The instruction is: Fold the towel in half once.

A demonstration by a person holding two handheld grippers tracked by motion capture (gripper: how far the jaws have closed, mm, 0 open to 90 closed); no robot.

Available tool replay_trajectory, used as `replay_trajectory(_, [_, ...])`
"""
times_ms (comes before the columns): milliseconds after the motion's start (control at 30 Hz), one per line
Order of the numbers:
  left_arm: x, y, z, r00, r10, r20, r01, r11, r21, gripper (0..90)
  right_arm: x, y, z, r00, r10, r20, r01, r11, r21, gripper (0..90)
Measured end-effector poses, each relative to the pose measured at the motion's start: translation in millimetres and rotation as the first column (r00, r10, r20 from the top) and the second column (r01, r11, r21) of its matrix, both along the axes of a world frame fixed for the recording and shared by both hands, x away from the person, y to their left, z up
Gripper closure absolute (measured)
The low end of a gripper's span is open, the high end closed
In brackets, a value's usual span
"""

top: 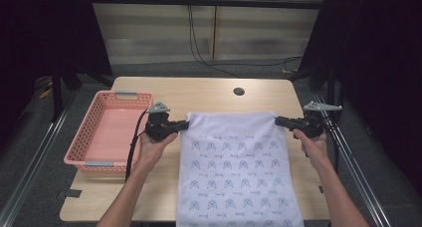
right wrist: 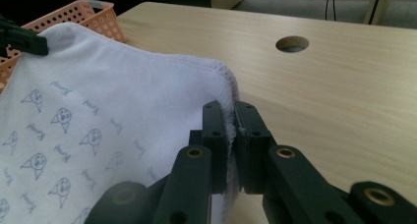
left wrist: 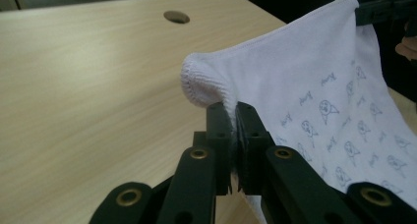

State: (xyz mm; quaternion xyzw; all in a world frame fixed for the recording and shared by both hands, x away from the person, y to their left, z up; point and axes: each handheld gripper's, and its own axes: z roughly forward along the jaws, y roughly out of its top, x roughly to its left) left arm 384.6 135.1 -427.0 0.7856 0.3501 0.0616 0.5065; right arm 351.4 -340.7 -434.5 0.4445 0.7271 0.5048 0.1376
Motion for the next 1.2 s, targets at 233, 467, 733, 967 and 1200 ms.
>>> replay_trajectory(233, [13.1,3.5,29.0,0.9989,0.014,0.044,-0.014,0.9998,-0.015,86.5,10.8,-2.4,21.5,0.9995,-0.012,0.029,0.011,0.9997,0.022,84.6])
replay_trajectory(467, [25.1,4.4,50.2,0.9976,0.020,0.066,-0.018,0.9993,-0.034,86.5,25.4,-3.8,44.4,0.9981,-0.031,0.053,0.029,0.9989,0.037,84.6])
replay_trajectory(733, [42.9,3.3,62.9,0.9955,0.042,0.085,-0.038,0.9980,-0.051,86.6,45.9,2.0,64.5,0.9968,-0.042,0.069,0.040,0.9987,0.032,84.7])
replay_trajectory(967, [57.4,5.8,88.9,0.9891,0.073,0.128,-0.066,0.9960,-0.061,86.6,70.8,0.8,98.9,0.9942,-0.068,0.083,0.067,0.9977,0.011,84.8])
replay_trajectory(1200, [40.2,7.6,83.9,0.9891,0.036,0.143,-0.025,0.9968,-0.075,86.6,55.5,-2.8,106.2,0.9911,-0.044,0.126,0.037,0.9974,0.063,84.8])
